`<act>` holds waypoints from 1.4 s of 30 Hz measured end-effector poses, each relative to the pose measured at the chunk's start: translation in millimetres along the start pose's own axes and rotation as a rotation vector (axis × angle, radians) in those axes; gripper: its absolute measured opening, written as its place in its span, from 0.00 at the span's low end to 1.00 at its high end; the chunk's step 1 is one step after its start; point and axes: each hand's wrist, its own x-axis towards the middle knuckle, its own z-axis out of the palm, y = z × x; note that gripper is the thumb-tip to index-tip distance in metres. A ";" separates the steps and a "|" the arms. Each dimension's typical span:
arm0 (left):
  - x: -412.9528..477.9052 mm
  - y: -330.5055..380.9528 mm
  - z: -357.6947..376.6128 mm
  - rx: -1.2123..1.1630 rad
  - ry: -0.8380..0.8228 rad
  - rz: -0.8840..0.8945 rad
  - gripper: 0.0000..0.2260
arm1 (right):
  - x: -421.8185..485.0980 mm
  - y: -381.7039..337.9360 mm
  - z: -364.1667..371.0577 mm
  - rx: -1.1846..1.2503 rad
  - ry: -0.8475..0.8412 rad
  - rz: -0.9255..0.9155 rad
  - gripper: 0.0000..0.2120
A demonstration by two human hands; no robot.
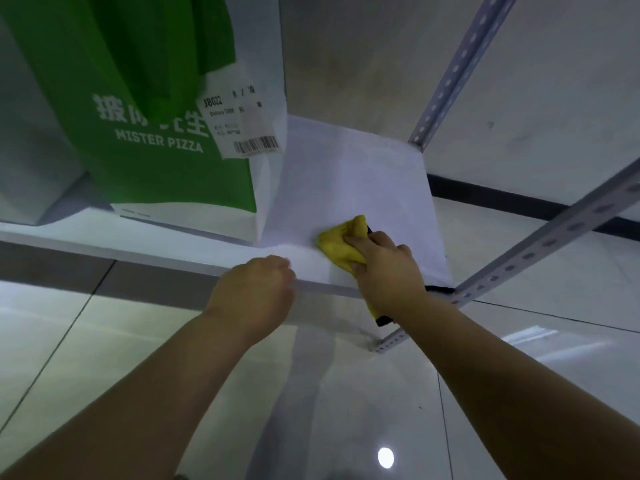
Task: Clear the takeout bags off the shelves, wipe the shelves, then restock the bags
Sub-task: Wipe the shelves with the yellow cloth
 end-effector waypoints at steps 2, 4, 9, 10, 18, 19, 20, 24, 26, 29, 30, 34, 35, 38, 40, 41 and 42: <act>-9.3 1.8 -13.4 0.031 -0.049 -0.039 0.12 | -9.0 1.5 -7.4 0.028 -0.059 0.017 0.22; -18.0 2.9 -28.8 0.064 -0.078 -0.067 0.10 | -14.6 2.2 -18.5 0.076 -0.132 0.010 0.20; -51.0 1.5 -57.4 0.062 -0.062 -0.122 0.13 | -33.6 -10.5 -51.5 0.319 -0.191 -0.094 0.18; -59.7 1.3 -62.2 0.062 -0.073 -0.139 0.13 | -37.2 -15.0 -58.7 0.336 -0.185 -0.137 0.18; -125.4 -24.7 -102.6 0.235 -0.086 -0.295 0.16 | -55.7 -73.2 -97.1 0.449 -0.232 -0.488 0.21; -130.4 -30.2 -107.4 0.244 -0.077 -0.308 0.15 | -56.7 -82.6 -99.1 0.451 -0.235 -0.511 0.21; -135.3 -35.7 -112.0 0.246 -0.068 -0.322 0.15 | -57.3 -92.2 -100.2 0.452 -0.236 -0.529 0.21; -148.1 -68.2 -120.4 0.265 -0.050 -0.334 0.14 | -54.7 -128.4 -94.5 0.453 -0.226 -0.550 0.21; -154.0 -91.5 -119.5 0.262 -0.048 -0.337 0.15 | -50.7 -149.1 -83.3 0.452 -0.214 -0.547 0.21; -166.7 -134.2 -113.4 0.234 -0.054 -0.348 0.15 | -45.5 -185.9 -61.8 0.459 -0.200 -0.519 0.21; -171.3 -150.0 -111.3 0.221 -0.058 -0.345 0.15 | -44.3 -200.1 -54.7 0.472 -0.201 -0.503 0.21; -187.1 -215.0 -110.6 0.228 -0.100 -0.307 0.16 | -38.5 -262.7 -28.2 0.482 -0.194 -0.452 0.21; -189.8 -232.5 -112.9 0.234 -0.102 -0.300 0.15 | -36.1 -279.6 -23.0 0.473 -0.191 -0.445 0.21; -195.1 -287.4 -125.6 0.248 -0.082 -0.289 0.15 | -25.2 -332.3 -10.4 0.468 -0.174 -0.428 0.21; -196.0 -323.5 -137.1 0.249 -0.077 -0.274 0.15 | -16.9 -368.0 -4.6 0.480 -0.155 -0.415 0.21; -195.6 -341.5 -143.5 0.247 -0.071 -0.266 0.14 | -12.3 -386.2 -2.2 0.491 -0.147 -0.409 0.21; -195.2 -359.1 -150.3 0.240 -0.060 -0.256 0.14 | -7.5 -404.6 0.3 0.503 -0.139 -0.402 0.21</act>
